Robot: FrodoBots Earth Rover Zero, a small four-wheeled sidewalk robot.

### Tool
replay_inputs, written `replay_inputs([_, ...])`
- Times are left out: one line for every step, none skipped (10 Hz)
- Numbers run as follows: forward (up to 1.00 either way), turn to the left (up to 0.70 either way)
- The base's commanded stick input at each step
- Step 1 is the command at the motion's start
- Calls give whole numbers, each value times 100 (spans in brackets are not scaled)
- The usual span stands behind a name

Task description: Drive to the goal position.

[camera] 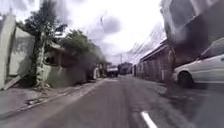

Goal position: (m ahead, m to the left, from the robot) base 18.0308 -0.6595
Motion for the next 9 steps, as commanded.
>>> replay_inputs([85, -14])
replay_inputs([85, -11])
replay_inputs([85, -8])
replay_inputs([85, -5])
replay_inputs([85, -1])
replay_inputs([85, 0])
replay_inputs([85, -2])
replay_inputs([85, -14])
replay_inputs([85, -28])
